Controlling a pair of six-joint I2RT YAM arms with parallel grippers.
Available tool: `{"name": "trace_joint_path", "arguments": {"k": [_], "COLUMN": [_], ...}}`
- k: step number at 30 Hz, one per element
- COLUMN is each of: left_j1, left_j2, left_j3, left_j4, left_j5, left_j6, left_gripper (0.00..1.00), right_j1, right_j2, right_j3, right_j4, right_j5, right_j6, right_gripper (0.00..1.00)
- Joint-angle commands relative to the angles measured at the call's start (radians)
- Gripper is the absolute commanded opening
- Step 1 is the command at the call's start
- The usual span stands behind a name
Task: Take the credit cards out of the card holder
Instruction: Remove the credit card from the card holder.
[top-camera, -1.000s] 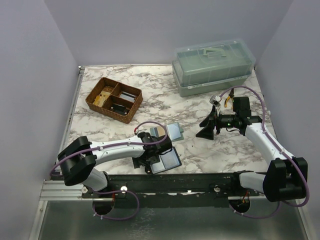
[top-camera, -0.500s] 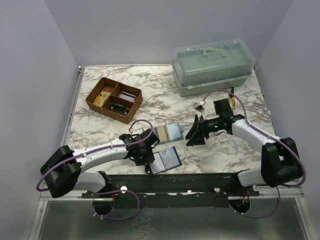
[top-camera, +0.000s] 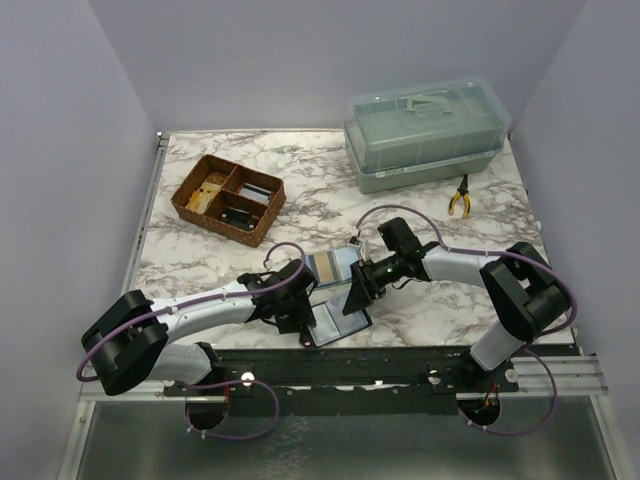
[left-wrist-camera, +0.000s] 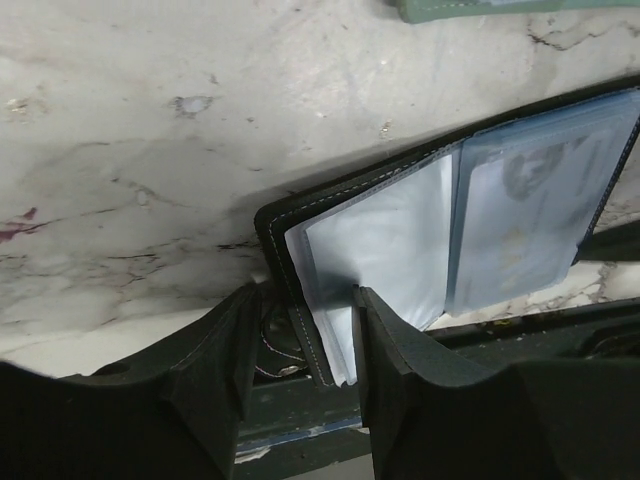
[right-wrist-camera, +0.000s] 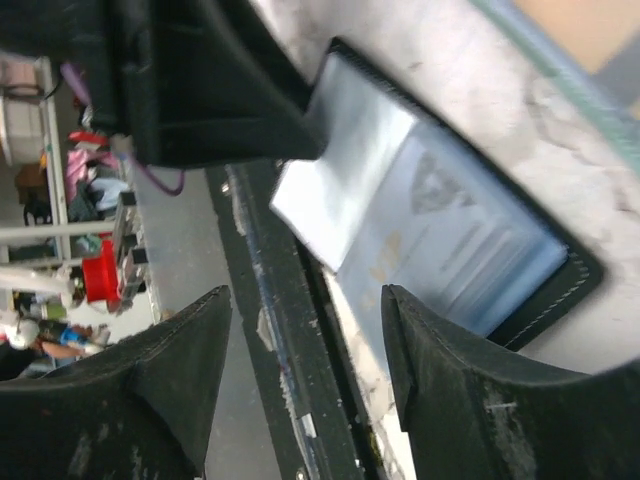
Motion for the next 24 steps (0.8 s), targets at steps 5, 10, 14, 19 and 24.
{"name": "trace_joint_path", "arguments": {"k": [5, 10, 14, 19, 24], "left_j1": [0.004, 0.007, 0.010, 0.015, 0.024], "left_j2": [0.035, 0.056, 0.083, 0.105, 0.115], "left_j3": [-0.036, -0.039, -0.026, -0.023, -0.018], "left_j4": [0.099, 0.114, 0.124, 0.135, 0.143], "left_j5": [0.044, 0.047, 0.049, 0.054, 0.063], "left_j6": [-0.010, -0.010, -0.001, 0.005, 0.016], "left_gripper": [0.46, 0.46, 0.46, 0.45, 0.45], "right_j1": [0.000, 0.001, 0.001, 0.001, 0.006], "right_j2": [-0.001, -0.028, 0.005, 0.024, 0.021], "right_j3": [0.033, 0.022, 0.032, 0.040, 0.050], "right_j4": [-0.006, -0.014, -0.033, -0.050, -0.057], "right_j5": [0.273, 0.354, 0.359, 0.351, 0.248], "right_j6": [0.014, -0.012, -0.020, -0.035, -0.039], "right_gripper": [0.63, 0.63, 0.62, 0.62, 0.55]}}
